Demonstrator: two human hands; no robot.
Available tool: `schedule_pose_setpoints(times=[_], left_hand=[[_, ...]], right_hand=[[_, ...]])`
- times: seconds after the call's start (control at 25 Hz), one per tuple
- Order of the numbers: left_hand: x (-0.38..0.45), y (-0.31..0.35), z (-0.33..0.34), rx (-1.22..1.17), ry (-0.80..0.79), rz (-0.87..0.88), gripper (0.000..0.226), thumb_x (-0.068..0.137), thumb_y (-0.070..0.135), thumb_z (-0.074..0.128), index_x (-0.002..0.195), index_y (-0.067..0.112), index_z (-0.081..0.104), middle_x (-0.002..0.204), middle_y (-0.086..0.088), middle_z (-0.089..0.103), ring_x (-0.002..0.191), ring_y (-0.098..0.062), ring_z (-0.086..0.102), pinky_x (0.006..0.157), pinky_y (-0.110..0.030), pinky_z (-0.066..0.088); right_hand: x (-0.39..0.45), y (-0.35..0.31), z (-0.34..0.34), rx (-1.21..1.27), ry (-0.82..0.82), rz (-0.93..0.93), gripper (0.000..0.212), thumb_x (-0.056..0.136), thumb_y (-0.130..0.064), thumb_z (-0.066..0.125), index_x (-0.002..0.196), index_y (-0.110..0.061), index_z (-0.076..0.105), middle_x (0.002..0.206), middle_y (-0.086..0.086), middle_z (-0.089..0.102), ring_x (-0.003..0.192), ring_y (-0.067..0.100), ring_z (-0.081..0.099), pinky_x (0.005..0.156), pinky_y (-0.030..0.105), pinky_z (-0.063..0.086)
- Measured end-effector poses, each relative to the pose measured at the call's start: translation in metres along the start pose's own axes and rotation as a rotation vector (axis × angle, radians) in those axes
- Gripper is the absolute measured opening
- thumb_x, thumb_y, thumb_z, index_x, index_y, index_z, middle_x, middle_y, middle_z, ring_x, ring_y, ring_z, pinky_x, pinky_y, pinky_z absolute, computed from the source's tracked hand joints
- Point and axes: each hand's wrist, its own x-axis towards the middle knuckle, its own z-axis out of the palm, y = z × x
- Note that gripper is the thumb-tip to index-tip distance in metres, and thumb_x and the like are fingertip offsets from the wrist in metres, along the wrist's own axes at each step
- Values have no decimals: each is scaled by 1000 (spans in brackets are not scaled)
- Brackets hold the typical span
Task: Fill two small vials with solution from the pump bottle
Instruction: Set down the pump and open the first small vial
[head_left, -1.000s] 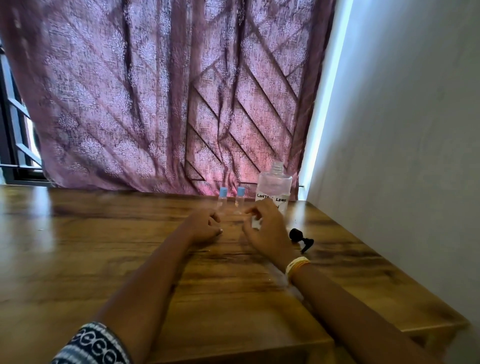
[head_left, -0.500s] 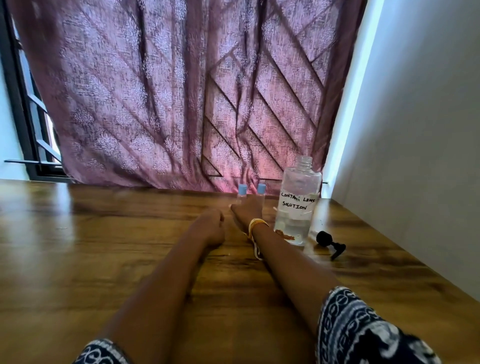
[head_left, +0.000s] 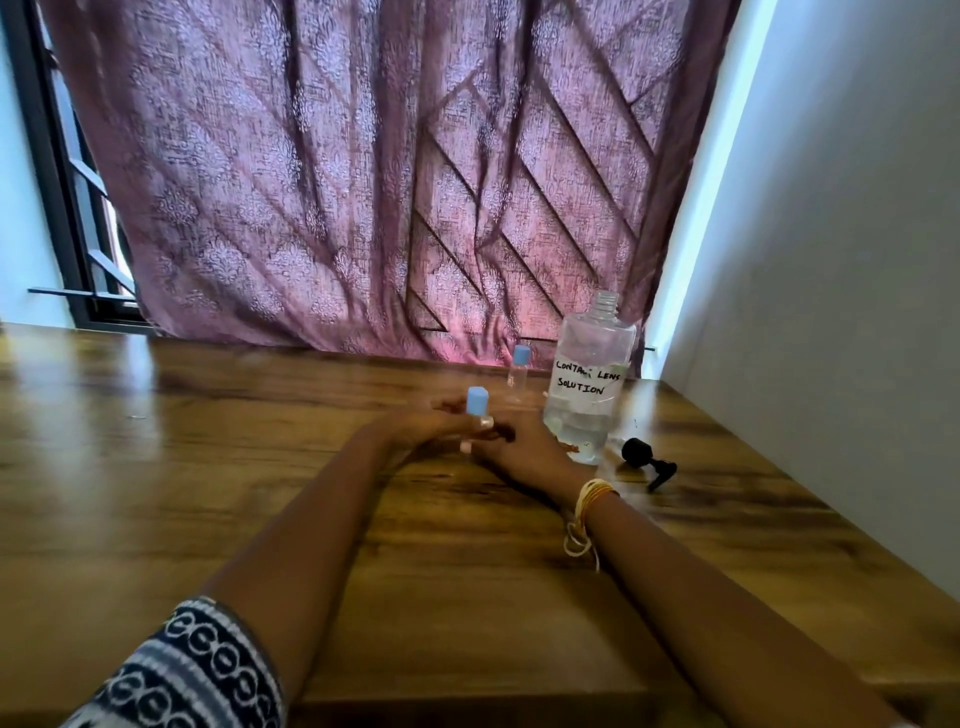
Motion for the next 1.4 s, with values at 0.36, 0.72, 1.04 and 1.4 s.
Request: schedule_pose_setpoints(times=[0.36, 0.72, 1.04, 1.4], left_hand=[[-24, -12, 17, 212, 169, 191, 29, 75, 15, 78, 103, 17, 74, 90, 4, 77, 76, -4, 69, 64, -17, 51], [-17, -7, 26, 271, 251, 136, 19, 69, 14, 82, 87, 15, 78, 70, 4, 76, 56, 1, 64, 55, -15, 48], [-18, -9, 30, 382, 299, 224, 9, 71, 15, 80, 79, 17, 78, 66, 7, 73, 57, 4, 60, 58, -12, 45], [-26, -5, 20, 389, 200, 217, 12, 68, 18, 84, 74, 26, 78, 71, 8, 76, 66, 0, 65, 65, -16, 49]], right_hand=[[-13, -15, -19, -97, -114, 4, 22, 78, -9, 69, 99, -9, 73, 96, 13, 73, 82, 20, 66, 79, 34, 54], [-10, -31, -13, 119, 338, -85, 28, 71, -19, 83, 94, -10, 70, 78, -5, 66, 63, -6, 60, 59, 7, 46], [-6, -32, -16, 163, 373, -84, 23, 69, -11, 84, 90, -8, 75, 79, 3, 73, 60, -10, 62, 63, 7, 50], [-11, -29, -20, 274, 84, -134, 40, 76, -4, 77, 114, -6, 65, 101, 8, 69, 82, 5, 64, 73, 14, 52]])
